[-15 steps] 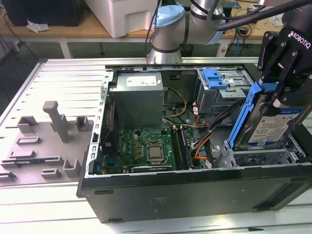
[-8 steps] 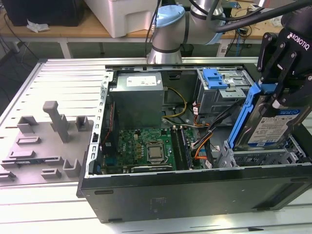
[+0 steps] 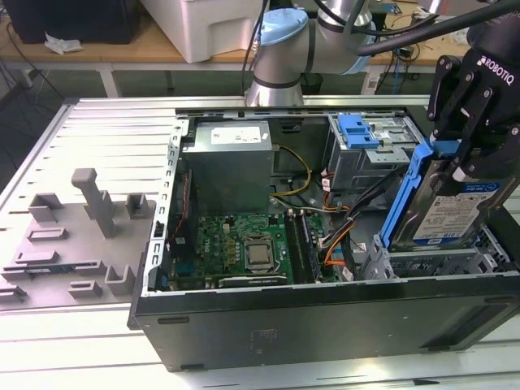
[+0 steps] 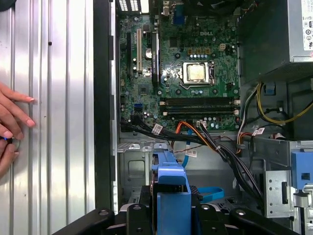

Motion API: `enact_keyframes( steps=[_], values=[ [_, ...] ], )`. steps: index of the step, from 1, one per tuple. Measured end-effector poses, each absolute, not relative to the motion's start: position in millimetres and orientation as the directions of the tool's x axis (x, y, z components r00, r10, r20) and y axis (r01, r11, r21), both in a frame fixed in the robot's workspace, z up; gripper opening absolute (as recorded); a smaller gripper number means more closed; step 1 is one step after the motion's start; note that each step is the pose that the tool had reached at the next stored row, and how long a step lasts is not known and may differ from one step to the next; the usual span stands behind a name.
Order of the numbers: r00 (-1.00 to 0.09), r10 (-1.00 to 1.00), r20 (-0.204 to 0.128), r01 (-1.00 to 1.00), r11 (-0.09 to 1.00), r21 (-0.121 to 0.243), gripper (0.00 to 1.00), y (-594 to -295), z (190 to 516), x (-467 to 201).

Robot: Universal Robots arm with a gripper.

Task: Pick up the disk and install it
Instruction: 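Insert the disk into the insertion slot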

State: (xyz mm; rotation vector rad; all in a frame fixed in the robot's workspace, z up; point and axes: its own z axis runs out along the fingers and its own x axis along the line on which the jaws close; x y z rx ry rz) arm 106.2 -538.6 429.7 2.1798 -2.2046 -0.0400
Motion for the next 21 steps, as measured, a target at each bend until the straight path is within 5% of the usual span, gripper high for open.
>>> enact_keyframes(
  steps=[21],
  values=[
    [-0.011, -1.000, 0.011, -0.999, 0.011, 0.047, 0.37, -538.6, 429.8, 106.3]
  ],
)
